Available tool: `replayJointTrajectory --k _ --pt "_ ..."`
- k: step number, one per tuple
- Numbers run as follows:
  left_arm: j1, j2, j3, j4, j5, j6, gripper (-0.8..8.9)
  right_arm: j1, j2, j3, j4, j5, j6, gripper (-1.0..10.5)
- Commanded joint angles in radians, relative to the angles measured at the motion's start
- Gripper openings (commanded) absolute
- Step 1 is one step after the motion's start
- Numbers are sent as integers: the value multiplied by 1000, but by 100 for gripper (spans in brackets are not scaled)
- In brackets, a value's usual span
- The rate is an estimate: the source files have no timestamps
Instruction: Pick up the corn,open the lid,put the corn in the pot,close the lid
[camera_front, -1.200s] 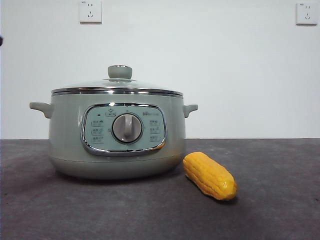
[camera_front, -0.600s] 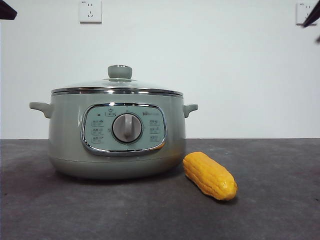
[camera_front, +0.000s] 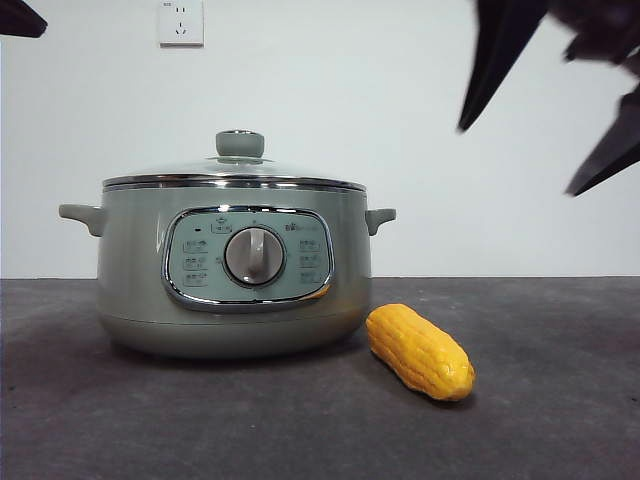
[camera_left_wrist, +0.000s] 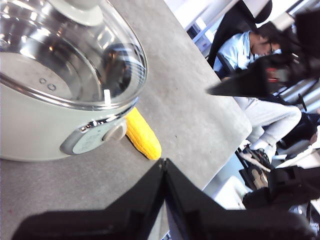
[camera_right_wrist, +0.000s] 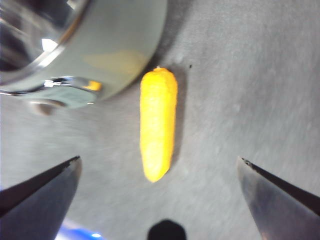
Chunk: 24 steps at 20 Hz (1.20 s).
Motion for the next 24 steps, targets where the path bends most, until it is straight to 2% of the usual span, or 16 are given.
replayJointTrajectory --k 1,7,18,21,22,24 --pt "-5 -1 -3 0 2 37 -5 63 92 32 -2 69 -27 576" --pt "-5 1 -3 0 2 39 -5 195 309 56 53 170 -30 572" --pt "-5 2 -3 0 2 39 -5 216 497 55 172 217 -30 559" --pt "-5 2 -3 0 1 39 -5 216 525 55 170 218 -36 420" --pt "-5 2 -3 0 1 39 -5 216 527 55 169 222 -37 320" --pt "-5 3 -3 0 1 39 -5 216 526 55 167 229 -37 -4"
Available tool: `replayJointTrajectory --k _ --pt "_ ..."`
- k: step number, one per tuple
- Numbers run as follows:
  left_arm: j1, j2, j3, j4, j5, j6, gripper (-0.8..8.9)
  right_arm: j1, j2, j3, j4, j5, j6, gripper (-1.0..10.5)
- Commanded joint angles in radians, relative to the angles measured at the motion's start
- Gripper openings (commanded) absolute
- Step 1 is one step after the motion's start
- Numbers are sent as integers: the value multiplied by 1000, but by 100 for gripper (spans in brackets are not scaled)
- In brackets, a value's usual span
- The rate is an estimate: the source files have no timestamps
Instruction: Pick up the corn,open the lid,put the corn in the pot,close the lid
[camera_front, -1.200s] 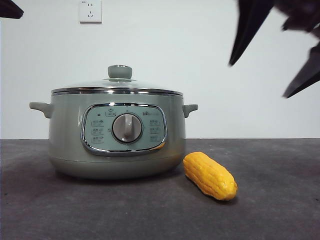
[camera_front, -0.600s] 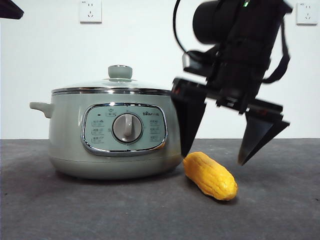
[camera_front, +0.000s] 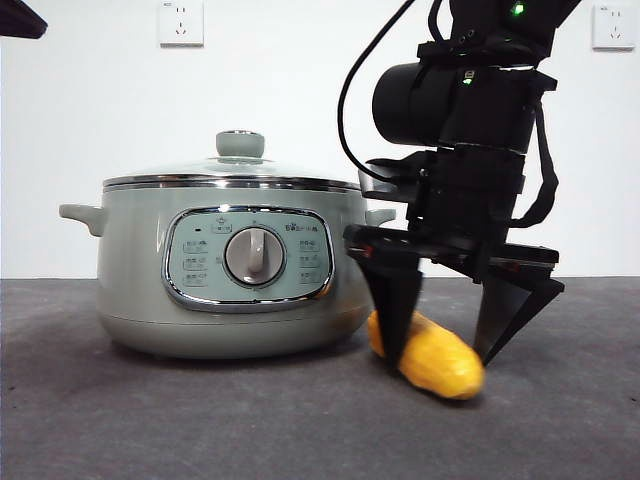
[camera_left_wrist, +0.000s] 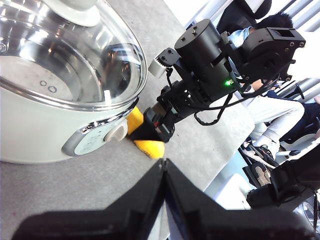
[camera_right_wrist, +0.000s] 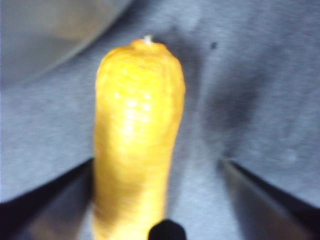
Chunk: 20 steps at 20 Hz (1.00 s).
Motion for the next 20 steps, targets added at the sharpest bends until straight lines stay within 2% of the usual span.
replayJointTrajectory --k 1,6,9,11,14,18,19,20 --pt "-3 2 -3 0 -1 16 -5 5 19 -4 0 -6 -11 -8" --pt "-3 9 -2 2 -71 11 -6 5 -31 7 -71 94 -23 -8" --pt "-5 55 26 0 -75 12 -6 5 -142 7 -147 101 -22 -8" --pt "-17 105 82 -17 -114 15 -6 5 -236 7 -220 100 -22 -8" --pt "-63 216 223 -101 -232 70 -6 5 -384 7 -346 100 -22 -8" --pt "-167 431 489 -286 -431 193 1 5 -566 7 -461 100 -22 -7" --pt "-198 488 563 -332 -486 220 12 5 -603 7 -479 100 -22 -7" --pt "-225 546 637 -373 -533 237 87 5 -637 7 -496 100 -21 -7"
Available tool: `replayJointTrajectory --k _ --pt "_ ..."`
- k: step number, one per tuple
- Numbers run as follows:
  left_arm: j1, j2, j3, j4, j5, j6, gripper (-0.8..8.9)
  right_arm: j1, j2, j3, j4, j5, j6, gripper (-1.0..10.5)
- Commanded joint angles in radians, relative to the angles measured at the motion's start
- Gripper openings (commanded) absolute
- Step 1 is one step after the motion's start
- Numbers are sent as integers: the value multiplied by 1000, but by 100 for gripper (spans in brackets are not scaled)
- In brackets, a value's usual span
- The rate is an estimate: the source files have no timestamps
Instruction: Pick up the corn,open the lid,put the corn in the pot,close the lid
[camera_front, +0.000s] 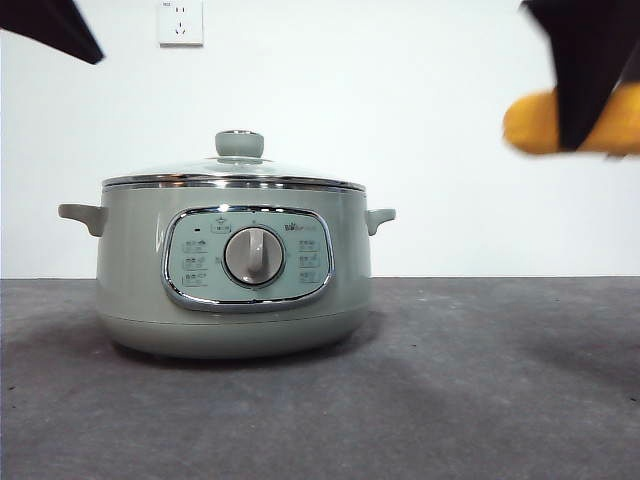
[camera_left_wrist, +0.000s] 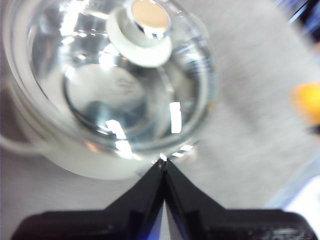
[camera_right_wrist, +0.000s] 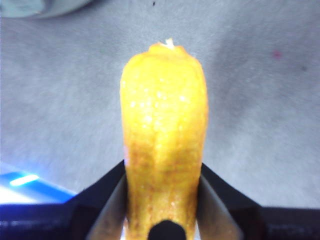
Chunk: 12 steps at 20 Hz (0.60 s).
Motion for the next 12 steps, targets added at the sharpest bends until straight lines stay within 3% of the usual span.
replayJointTrajectory --k 1,3,5,8,9,10,12 --pt "-53 124 160 -80 -93 76 216 2 -60 2 -29 3 -6 -7" --pt "-89 237 310 -154 -142 93 410 2 -107 2 -63 -1 -3 -7" --pt "-126 353 465 -231 -184 124 510 2 -142 2 -110 -8 5 -8" --pt "-162 493 645 -306 -278 161 548 2 -170 2 -163 -8 20 -8" --pt "-174 536 698 -326 -306 165 670 2 -179 2 -173 -8 19 -8" --pt "-181 568 733 -334 -305 169 732 2 -182 2 -174 -8 20 -8" --pt "-190 628 789 -346 -305 169 730 2 -187 2 -172 -8 20 -8"
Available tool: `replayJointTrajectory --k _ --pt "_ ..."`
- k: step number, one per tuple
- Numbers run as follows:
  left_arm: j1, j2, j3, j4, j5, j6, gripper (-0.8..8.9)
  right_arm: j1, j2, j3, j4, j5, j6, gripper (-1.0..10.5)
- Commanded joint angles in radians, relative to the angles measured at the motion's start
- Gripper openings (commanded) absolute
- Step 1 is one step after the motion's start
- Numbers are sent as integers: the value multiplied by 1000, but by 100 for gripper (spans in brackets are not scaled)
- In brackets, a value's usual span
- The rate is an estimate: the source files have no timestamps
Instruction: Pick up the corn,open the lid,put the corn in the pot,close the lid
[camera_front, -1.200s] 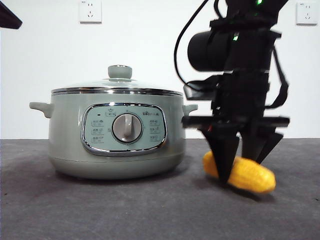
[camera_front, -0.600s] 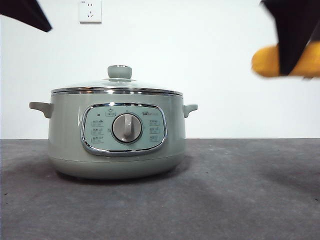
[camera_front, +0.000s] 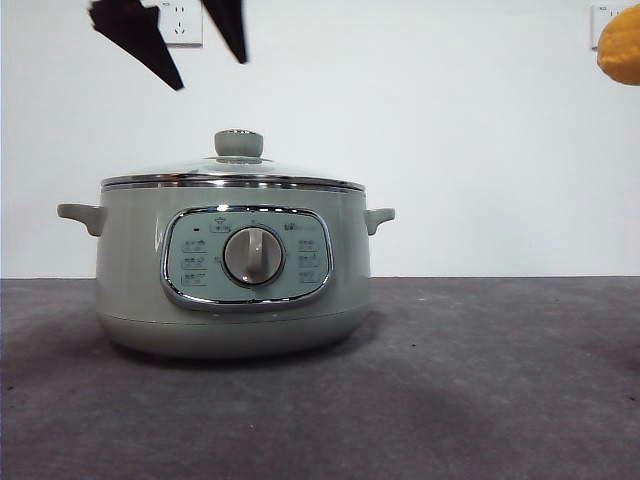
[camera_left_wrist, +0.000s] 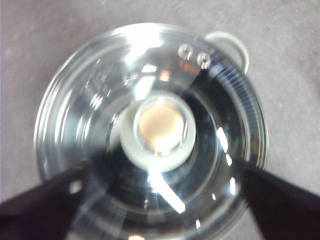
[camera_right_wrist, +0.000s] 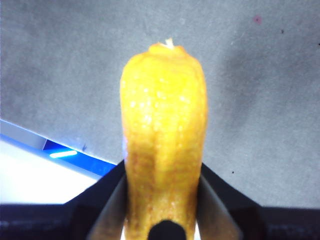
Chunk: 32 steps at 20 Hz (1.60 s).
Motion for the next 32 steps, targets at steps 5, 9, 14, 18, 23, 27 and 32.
replayJointTrajectory --k 5,9,14,18,23,27,32 --pt "-12 123 39 26 -26 10 729 2 -1 2 5 0 9 -8" --pt "-12 156 39 58 -27 11 721 2 -1 2 20 0 9 -8" --pt "-22 176 39 47 -27 12 716 2 -1 2 56 0 9 -7" --pt "-30 183 39 50 -27 12 557 2 -1 2 68 0 9 -8" --pt "-32 204 39 60 -51 2 498 2 -1 1 64 0 10 -8" --pt "-42 204 39 68 -53 2 256 2 -1 2 60 0 10 -7" --pt "-51 204 39 44 -58 2 41 2 -1 1 66 0 10 -8"
